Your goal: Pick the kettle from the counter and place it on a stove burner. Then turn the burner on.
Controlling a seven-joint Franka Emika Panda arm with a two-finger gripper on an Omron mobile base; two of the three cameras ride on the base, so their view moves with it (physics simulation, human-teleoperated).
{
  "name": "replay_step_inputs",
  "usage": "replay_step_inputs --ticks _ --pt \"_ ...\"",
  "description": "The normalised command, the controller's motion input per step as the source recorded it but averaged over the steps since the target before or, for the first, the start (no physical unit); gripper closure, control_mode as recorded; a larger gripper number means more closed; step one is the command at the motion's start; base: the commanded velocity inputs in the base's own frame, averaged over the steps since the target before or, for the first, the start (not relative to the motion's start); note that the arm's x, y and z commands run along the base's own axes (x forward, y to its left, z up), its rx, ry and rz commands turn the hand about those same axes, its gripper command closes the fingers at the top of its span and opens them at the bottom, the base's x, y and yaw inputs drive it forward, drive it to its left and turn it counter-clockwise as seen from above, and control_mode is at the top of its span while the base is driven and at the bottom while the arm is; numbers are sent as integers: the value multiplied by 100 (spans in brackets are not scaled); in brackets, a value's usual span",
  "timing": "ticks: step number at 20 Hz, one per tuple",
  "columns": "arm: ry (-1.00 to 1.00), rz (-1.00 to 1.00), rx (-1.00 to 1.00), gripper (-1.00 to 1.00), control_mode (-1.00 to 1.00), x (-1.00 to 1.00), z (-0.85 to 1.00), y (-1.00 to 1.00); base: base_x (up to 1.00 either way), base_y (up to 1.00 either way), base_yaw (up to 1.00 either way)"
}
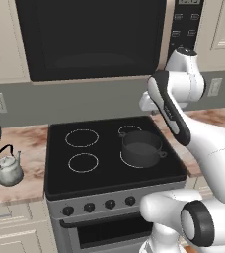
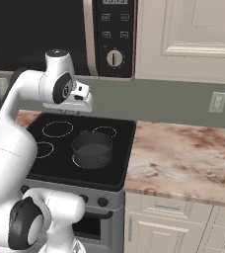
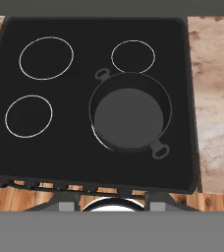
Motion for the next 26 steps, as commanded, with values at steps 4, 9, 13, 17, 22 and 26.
replay_step_inputs --ticks 4,9,13,17,22,26 --pt "0 0 2 -100 -100 0 0 0 0 0 0" --pt "-7 0 0 -100 -100 -49 0 9 0 0 0" --pt "-24 6 0 -100 -100 -71 0 33 0 0 0" --pt "-21 8 0 -100 -100 -58 0 62 0 0 0" --pt "-16 9 0 -100 -100 -36 0 81 0 0 0" --pt "-11 6 0 -100 -100 -18 1 89 0 0 0"
